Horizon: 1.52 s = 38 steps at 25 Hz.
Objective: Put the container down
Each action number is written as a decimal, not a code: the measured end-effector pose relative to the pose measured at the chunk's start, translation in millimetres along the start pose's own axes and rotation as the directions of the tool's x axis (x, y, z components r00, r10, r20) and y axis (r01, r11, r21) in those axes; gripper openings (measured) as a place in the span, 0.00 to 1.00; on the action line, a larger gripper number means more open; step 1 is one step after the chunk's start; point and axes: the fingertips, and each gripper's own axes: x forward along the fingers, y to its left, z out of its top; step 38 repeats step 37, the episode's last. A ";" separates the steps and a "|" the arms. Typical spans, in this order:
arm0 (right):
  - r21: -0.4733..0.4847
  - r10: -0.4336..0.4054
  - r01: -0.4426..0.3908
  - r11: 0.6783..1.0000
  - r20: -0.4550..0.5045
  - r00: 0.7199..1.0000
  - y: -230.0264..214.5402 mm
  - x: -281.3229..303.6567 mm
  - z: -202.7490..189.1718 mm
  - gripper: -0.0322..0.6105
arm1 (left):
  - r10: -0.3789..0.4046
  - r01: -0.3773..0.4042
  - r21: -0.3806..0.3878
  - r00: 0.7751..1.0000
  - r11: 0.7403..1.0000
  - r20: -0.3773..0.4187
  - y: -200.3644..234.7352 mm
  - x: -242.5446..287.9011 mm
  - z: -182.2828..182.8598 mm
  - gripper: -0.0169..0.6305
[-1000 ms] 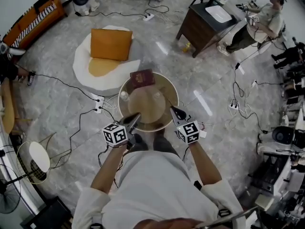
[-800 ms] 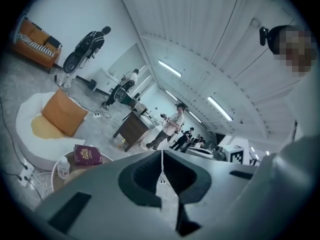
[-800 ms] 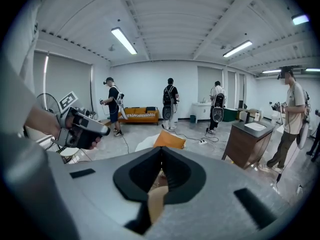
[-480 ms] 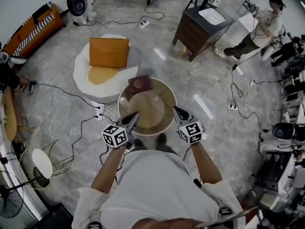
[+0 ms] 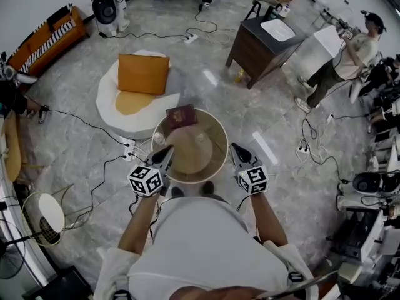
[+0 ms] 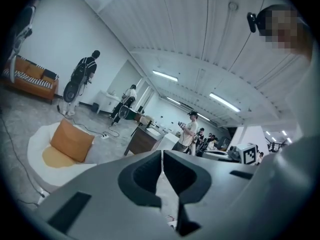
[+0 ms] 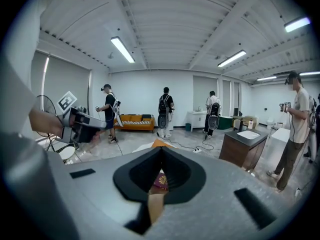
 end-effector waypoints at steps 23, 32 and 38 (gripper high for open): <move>0.001 -0.005 0.005 1.000 0.052 0.999 -31.6 -14.2 16.9 0.05 | 0.059 -0.061 0.093 0.998 0.994 0.028 -13.9 18.4 9.4 0.05; -0.004 -0.002 0.003 1.000 0.057 0.998 -28.9 -17.2 20.3 0.05 | 0.058 -0.061 0.092 0.998 0.994 0.035 -15.6 17.8 12.3 0.05; -0.008 -0.004 0.004 1.000 0.058 0.998 -31.2 -17.3 20.9 0.05 | 0.062 -0.065 0.098 0.997 0.993 0.036 -14.6 19.5 13.1 0.05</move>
